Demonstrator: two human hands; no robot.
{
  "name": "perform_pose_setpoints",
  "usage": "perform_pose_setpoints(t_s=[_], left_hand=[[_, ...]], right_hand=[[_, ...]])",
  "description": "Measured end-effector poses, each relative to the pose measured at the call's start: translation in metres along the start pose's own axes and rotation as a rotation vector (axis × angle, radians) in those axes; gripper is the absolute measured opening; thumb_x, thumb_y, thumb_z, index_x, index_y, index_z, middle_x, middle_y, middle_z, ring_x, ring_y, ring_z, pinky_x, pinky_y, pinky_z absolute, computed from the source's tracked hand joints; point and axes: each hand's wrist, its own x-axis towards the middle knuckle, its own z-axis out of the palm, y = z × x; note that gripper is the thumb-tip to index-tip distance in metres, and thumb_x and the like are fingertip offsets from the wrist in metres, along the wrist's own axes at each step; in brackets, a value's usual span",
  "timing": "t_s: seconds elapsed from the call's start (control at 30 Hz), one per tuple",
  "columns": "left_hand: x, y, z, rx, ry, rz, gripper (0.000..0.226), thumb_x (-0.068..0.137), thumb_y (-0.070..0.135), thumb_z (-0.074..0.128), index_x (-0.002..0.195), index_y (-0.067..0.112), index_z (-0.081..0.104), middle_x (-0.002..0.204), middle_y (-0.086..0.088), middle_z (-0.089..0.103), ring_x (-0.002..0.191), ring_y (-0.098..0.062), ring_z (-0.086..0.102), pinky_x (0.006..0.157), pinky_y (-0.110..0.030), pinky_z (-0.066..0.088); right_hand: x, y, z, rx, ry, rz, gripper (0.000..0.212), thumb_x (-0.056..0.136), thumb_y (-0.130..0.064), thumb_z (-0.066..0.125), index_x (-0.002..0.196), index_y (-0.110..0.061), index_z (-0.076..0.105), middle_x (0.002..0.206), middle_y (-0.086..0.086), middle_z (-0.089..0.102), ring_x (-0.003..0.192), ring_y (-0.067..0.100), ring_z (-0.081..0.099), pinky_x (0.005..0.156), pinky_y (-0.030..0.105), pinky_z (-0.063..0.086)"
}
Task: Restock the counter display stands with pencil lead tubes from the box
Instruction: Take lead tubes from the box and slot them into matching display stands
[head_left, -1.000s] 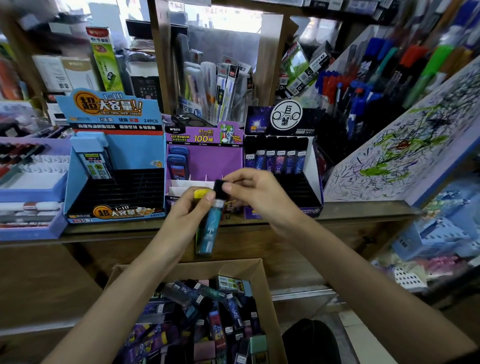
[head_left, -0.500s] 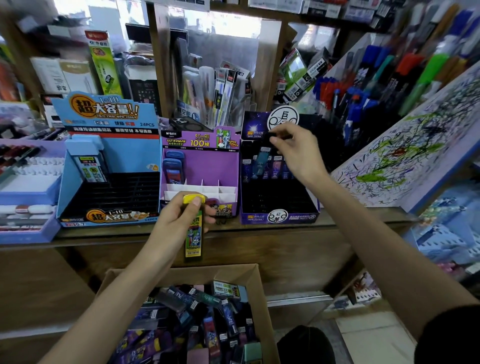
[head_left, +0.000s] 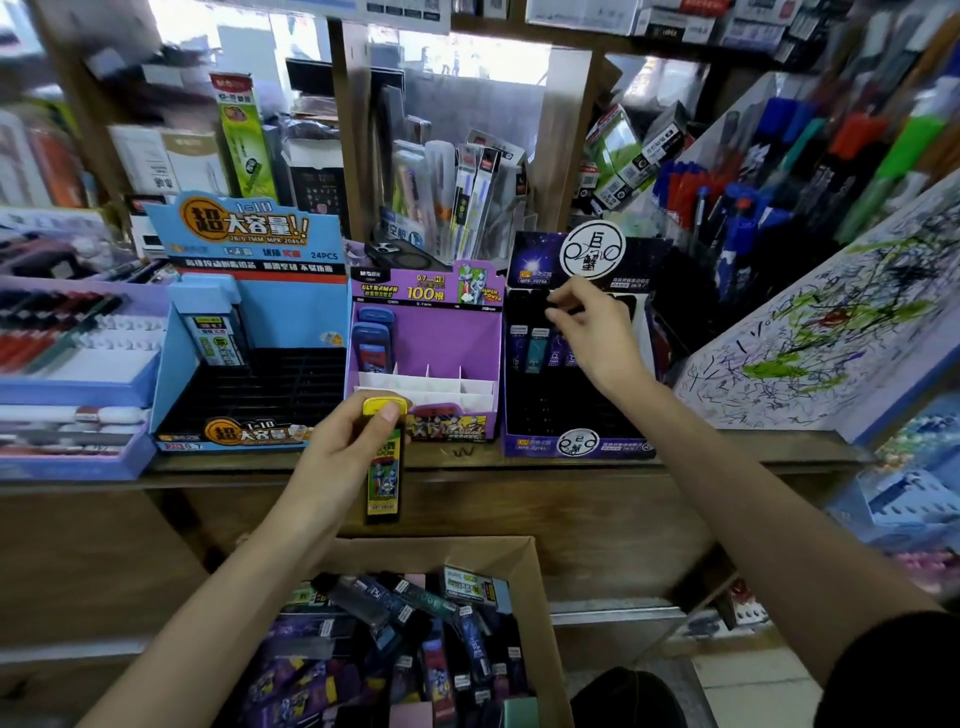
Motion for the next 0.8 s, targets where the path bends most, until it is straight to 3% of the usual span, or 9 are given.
perform_pose_setpoints(t_s=[0.1, 0.17, 0.23, 0.33, 0.4, 0.47, 0.57, 0.67, 0.8], left_hand=[[-0.001, 0.004, -0.009, 0.011, 0.002, 0.0, 0.027, 0.081, 0.04, 0.053, 0.098, 0.025, 0.067, 0.102, -0.002, 0.068, 0.105, -0.021, 0.061, 0.097, -0.045, 0.046], [-0.001, 0.008, -0.015, 0.026, -0.004, 0.005, 0.024, 0.08, 0.041, 0.056, 0.095, 0.029, 0.07, 0.099, 0.002, 0.07, 0.1, -0.016, 0.063, 0.09, -0.039, 0.048], [0.002, 0.012, -0.021, 0.026, 0.008, 0.021, 0.02, 0.077, 0.038, 0.06, 0.092, 0.031, 0.071, 0.094, 0.005, 0.071, 0.095, -0.013, 0.064, 0.082, -0.036, 0.05], [0.007, 0.02, -0.028, 0.021, 0.017, 0.089, 0.014, 0.075, 0.032, 0.064, 0.088, 0.028, 0.07, 0.085, 0.008, 0.071, 0.085, -0.007, 0.064, 0.076, -0.026, 0.052], [0.009, 0.026, -0.031, 0.028, 0.021, 0.154, 0.012, 0.075, 0.029, 0.064, 0.086, 0.025, 0.068, 0.081, 0.009, 0.07, 0.08, -0.004, 0.063, 0.071, -0.017, 0.05], [0.01, 0.031, -0.034, 0.012, 0.048, 0.183, 0.008, 0.076, 0.026, 0.064, 0.084, 0.025, 0.067, 0.08, 0.009, 0.069, 0.078, -0.003, 0.062, 0.068, -0.014, 0.048], [0.011, 0.035, -0.039, 0.048, 0.095, 0.2, 0.009, 0.083, 0.015, 0.063, 0.086, 0.022, 0.066, 0.078, 0.013, 0.069, 0.076, 0.001, 0.061, 0.067, -0.011, 0.048], [0.015, 0.035, -0.045, 0.158, 0.1, 0.19, 0.012, 0.086, 0.016, 0.062, 0.095, 0.025, 0.063, 0.087, 0.012, 0.067, 0.081, 0.0, 0.062, 0.067, -0.014, 0.051], [0.022, 0.017, -0.059, 0.691, 0.138, 0.21, 0.032, 0.086, 0.028, 0.064, 0.115, 0.016, 0.058, 0.11, 0.002, 0.052, 0.098, -0.009, 0.056, 0.081, -0.025, 0.049]], right_hand=[[-0.004, -0.011, -0.001, -0.301, 0.037, -0.1, 0.015, 0.092, -0.013, 0.056, 0.105, -0.01, 0.063, 0.1, 0.005, 0.061, 0.084, 0.023, 0.06, 0.073, 0.034, 0.049], [-0.016, -0.027, 0.0, -0.368, 0.122, -0.195, 0.021, 0.094, -0.014, 0.052, 0.111, -0.008, 0.062, 0.109, 0.008, 0.056, 0.088, 0.024, 0.06, 0.072, 0.035, 0.05], [-0.035, -0.052, 0.006, -0.214, 0.12, -0.247, 0.019, 0.093, -0.012, 0.052, 0.109, -0.009, 0.062, 0.107, 0.004, 0.055, 0.088, 0.015, 0.058, 0.075, 0.028, 0.049], [-0.063, -0.094, 0.021, 0.186, -0.173, -0.126, 0.011, 0.09, -0.013, 0.058, 0.095, -0.018, 0.066, 0.094, -0.006, 0.061, 0.084, 0.003, 0.057, 0.074, 0.014, 0.044], [-0.077, -0.116, 0.034, 0.346, -0.369, -0.036, 0.009, 0.088, -0.017, 0.062, 0.09, -0.026, 0.064, 0.088, -0.01, 0.064, 0.085, 0.005, 0.061, 0.074, 0.02, 0.051], [-0.087, -0.13, 0.046, 0.403, -0.427, -0.015, 0.01, 0.087, -0.017, 0.064, 0.093, -0.025, 0.063, 0.085, -0.011, 0.063, 0.082, 0.011, 0.064, 0.075, 0.03, 0.054], [-0.087, -0.139, 0.057, 0.406, -0.394, -0.019, 0.013, 0.086, -0.015, 0.065, 0.098, -0.02, 0.066, 0.083, -0.01, 0.063, 0.08, 0.014, 0.065, 0.075, 0.032, 0.055], [-0.074, -0.138, 0.056, 0.402, -0.337, 0.009, 0.01, 0.084, -0.01, 0.068, 0.091, -0.017, 0.068, 0.083, -0.003, 0.066, 0.081, 0.02, 0.067, 0.075, 0.038, 0.056], [-0.04, -0.125, 0.042, 0.416, -0.122, 0.059, 0.026, 0.084, -0.008, 0.067, 0.077, -0.033, 0.061, 0.082, -0.006, 0.066, 0.081, 0.017, 0.066, 0.073, 0.032, 0.053]])
